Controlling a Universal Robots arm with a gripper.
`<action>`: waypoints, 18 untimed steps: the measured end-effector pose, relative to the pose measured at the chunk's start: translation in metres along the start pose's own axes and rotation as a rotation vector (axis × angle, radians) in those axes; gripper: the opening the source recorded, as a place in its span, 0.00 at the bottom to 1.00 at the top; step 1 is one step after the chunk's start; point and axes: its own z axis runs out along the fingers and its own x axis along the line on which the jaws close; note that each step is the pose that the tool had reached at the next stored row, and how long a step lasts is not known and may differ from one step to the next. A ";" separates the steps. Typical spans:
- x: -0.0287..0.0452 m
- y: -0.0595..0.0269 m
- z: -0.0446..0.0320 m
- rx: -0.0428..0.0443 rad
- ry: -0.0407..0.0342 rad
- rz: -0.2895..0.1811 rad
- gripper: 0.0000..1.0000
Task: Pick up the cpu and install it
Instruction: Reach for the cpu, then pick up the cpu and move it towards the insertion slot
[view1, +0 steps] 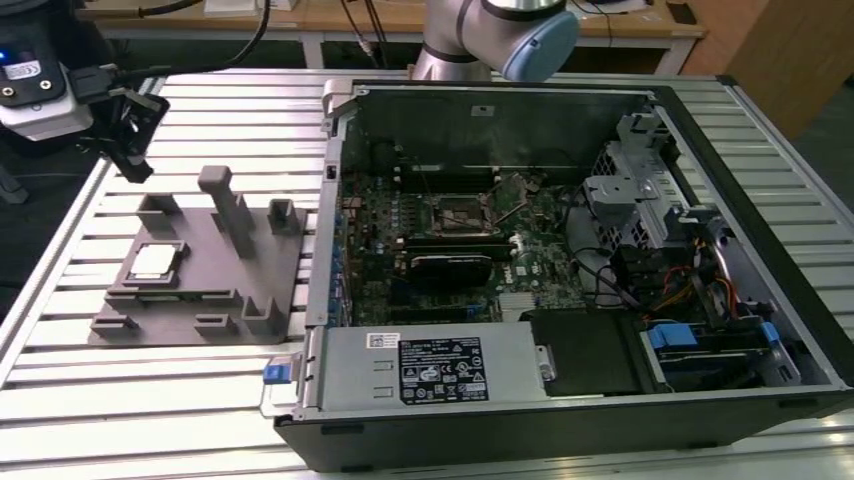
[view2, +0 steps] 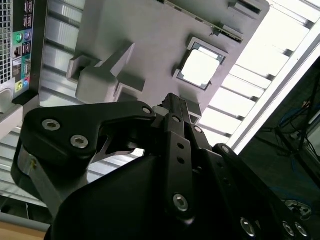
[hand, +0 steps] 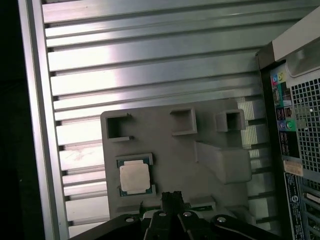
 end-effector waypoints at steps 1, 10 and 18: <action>0.0008 -0.0002 0.0018 0.0000 0.0000 0.000 0.11; 0.0055 -0.0015 0.0156 0.0002 0.0000 0.001 0.11; 0.0058 -0.0015 0.0157 -0.0001 -0.0001 0.001 0.11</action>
